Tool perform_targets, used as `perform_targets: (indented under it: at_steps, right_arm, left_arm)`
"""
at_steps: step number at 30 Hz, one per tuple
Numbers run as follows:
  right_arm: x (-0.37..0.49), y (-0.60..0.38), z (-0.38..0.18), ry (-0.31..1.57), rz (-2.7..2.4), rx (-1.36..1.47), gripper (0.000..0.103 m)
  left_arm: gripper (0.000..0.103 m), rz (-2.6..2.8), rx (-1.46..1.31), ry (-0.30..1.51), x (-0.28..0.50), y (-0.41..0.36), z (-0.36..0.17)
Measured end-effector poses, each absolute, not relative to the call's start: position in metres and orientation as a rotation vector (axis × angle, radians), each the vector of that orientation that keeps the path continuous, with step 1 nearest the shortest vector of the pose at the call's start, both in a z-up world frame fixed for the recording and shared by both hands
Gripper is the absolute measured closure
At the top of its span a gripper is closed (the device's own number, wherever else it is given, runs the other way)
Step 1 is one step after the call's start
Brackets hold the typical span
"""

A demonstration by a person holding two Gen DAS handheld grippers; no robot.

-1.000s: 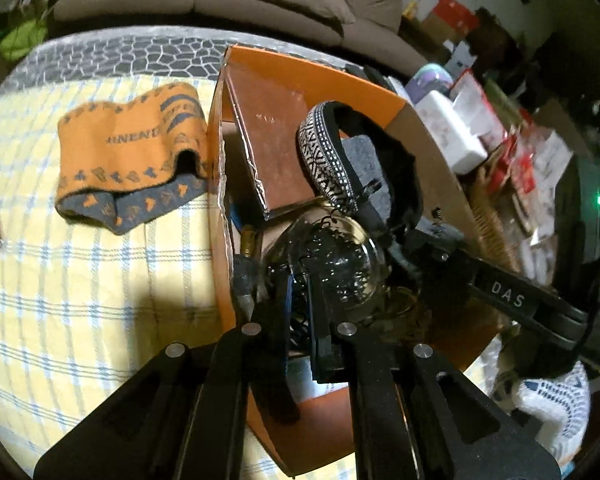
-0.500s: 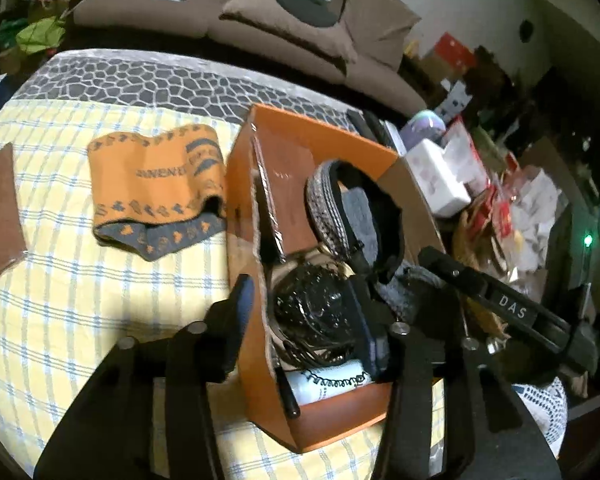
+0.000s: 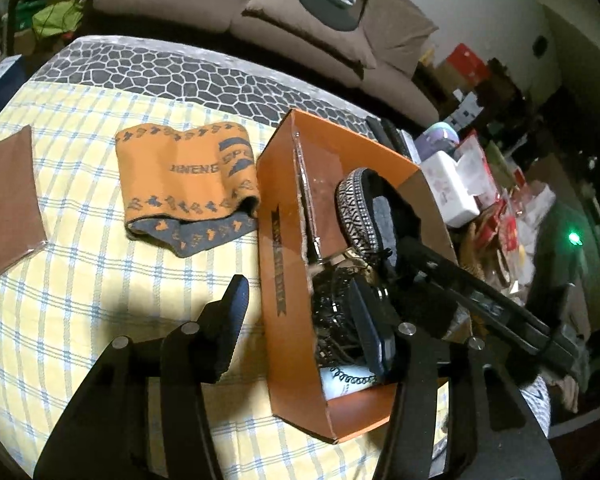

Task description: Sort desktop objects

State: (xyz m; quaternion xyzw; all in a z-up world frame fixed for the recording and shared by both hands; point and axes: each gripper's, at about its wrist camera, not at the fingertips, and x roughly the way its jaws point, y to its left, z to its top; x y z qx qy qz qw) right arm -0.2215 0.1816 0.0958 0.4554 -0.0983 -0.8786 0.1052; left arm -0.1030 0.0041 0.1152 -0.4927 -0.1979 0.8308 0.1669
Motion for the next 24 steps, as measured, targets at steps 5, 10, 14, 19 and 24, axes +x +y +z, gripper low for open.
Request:
perform_targets:
  at_steps: [5, 10, 14, 19, 24]
  right_arm:
    - [-0.245, 0.156, 0.074, -0.188, -2.561, 1.434, 0.056]
    - [-0.259, 0.16, 0.063, -0.145, -2.585, 1.525, 0.056]
    - [-0.259, 0.18, 0.066, -0.162, -2.678, 1.547, 0.056]
    - [-0.252, 0.196, 0.074, -0.301, -2.66, 1.509, 0.054]
    - [-0.245, 0.193, 0.092, -0.31, -2.659, 1.442, 0.049]
  left_arm:
    - [0.054, 2.358, -1.414, -0.548, -0.108, -0.001, 0.112]
    - [0.054, 2.347, -1.43, -0.51, -0.12, 0.002, 0.109]
    - [0.054, 2.34, -1.436, -0.474, -0.135, 0.009, 0.111]
    - [0.054, 2.311, -1.453, -0.417, -0.17, 0.032, 0.116]
    - [0.056, 2.256, -1.554, -0.323, -0.192, 0.056, 0.113]
